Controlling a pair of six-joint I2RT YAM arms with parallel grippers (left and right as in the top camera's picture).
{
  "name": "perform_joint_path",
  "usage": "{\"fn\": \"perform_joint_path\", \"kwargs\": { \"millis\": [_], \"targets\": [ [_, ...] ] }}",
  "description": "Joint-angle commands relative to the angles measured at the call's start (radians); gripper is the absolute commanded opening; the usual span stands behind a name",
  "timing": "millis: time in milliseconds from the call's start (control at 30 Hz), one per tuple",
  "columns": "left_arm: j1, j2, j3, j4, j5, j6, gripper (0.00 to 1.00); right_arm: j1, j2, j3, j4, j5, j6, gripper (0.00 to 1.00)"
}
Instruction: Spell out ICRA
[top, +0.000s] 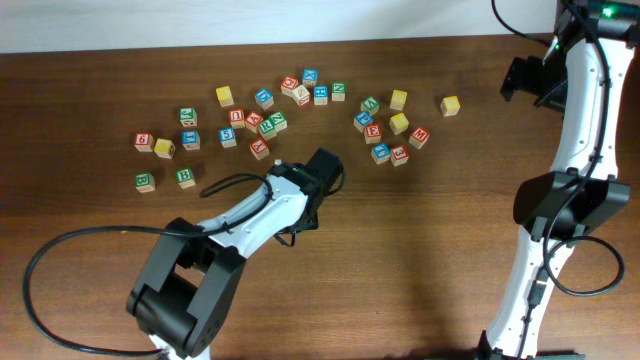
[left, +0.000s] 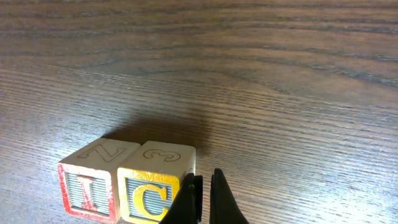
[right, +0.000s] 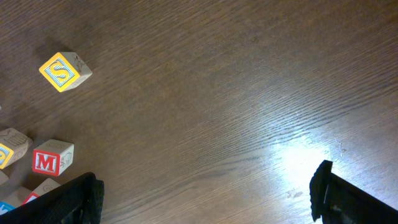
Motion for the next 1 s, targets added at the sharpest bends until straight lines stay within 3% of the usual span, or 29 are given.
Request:
{"fn": "perform_joint_path", "kwargs": {
  "millis": [0, 667, 967],
  "targets": [
    [0.004, -0.002, -0.008, -0.010, -0.022, -0.025, 0.00, 0.006, -0.010, -0.004, -0.002, -0.002, 0.009, 0.98],
    [0.002, -0.002, -0.008, -0.021, -0.021, -0.024, 0.00, 0.005, -0.010, -0.004, -0.002, -0.002, 0.009, 0.98],
    [0.002, -0.002, -0.007, 0.064, 0.026, -0.004, 0.00, 0.006, -0.010, -0.004, -0.002, -0.002, 0.009, 0.98]
  ]
}}
